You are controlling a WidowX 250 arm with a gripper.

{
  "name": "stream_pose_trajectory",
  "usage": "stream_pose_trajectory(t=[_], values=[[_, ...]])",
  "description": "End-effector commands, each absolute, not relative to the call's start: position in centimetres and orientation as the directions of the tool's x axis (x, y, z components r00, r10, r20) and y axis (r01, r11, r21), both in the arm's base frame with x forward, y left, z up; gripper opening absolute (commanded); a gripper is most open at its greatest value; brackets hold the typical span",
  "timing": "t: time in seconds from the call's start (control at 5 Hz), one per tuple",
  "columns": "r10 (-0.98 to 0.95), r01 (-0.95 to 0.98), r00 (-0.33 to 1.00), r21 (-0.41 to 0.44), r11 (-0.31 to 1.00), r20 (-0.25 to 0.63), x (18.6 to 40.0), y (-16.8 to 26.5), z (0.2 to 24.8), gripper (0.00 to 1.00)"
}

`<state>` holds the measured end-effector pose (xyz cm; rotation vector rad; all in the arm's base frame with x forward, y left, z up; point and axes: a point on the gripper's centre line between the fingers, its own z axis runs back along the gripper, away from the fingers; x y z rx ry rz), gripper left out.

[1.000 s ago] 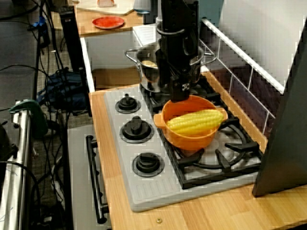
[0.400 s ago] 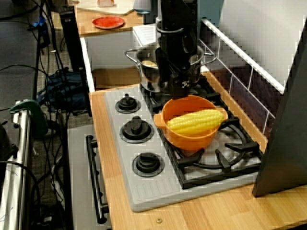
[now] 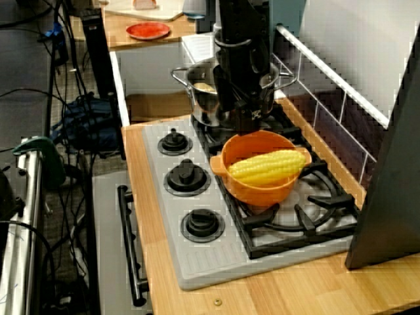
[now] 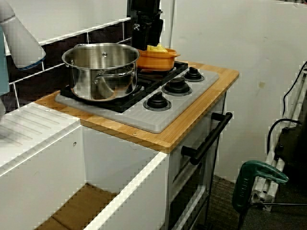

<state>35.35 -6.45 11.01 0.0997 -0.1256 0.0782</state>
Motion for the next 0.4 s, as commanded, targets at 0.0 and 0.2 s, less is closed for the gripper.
stream_pose_trajectory(t=[0.0,0.2], values=[[0.085,-0.101,0.982,0.088,0.991,0.171,35.41,-5.86,11.61,1.00],[0.097,-0.114,0.980,0.089,0.990,0.177,35.42,-5.81,11.26,1.00]])
